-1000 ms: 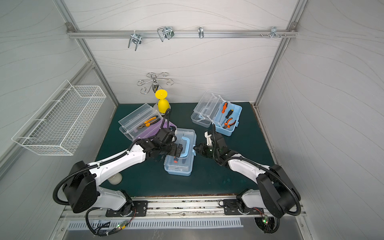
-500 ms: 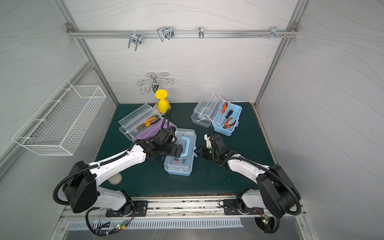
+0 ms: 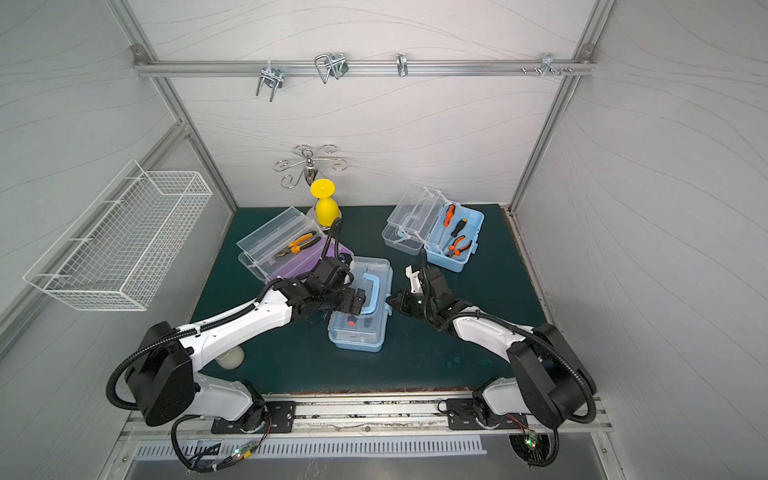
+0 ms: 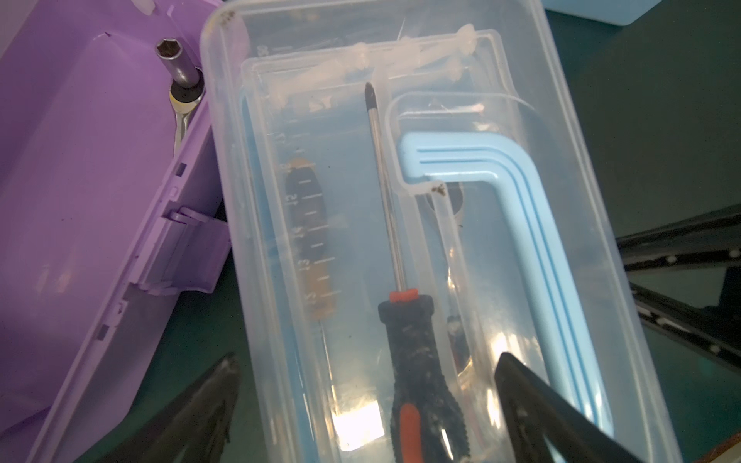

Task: Close toolboxes
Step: Fasten the toolbox latch on the toolbox.

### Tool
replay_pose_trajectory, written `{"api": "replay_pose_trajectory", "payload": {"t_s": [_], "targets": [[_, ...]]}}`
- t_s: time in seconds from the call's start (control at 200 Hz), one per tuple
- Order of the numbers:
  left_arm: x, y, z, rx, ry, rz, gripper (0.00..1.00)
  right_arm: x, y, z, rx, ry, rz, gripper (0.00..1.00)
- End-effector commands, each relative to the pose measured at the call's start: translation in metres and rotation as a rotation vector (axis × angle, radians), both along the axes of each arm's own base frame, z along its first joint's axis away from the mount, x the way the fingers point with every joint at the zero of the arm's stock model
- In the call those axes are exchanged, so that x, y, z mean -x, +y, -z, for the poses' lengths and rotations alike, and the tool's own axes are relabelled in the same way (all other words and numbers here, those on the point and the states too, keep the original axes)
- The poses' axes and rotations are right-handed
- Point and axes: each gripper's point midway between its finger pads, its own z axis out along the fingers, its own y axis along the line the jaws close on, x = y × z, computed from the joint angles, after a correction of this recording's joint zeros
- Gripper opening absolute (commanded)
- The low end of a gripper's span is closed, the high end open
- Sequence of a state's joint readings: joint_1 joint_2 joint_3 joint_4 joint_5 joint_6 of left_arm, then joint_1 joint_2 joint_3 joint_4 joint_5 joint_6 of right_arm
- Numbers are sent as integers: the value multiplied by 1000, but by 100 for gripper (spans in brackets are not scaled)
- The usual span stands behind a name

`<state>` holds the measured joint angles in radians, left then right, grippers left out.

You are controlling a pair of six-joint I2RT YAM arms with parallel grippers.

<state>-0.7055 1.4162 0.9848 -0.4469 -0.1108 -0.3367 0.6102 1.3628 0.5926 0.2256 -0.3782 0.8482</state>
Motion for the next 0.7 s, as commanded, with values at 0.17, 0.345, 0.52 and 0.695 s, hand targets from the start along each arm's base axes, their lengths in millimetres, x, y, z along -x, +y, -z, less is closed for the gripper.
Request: {"api": "replay_pose_trajectory", "payload": {"t_s": [0.17,0.345,0.52,0.695], "targets": [[-1,-2,5,9,10,-6,99,4,-1,17,117,41,-4,10],[-2,-2,5,10,7,-7,99,2,-2,11,120,13,-4,18],[-2,-1,7,11,16,-11,99,-6,-18,-1,195,-28,32,21],[-2,-2,9,15,20,-10,99,-10,-41,0,343,-48,73,21]]}}
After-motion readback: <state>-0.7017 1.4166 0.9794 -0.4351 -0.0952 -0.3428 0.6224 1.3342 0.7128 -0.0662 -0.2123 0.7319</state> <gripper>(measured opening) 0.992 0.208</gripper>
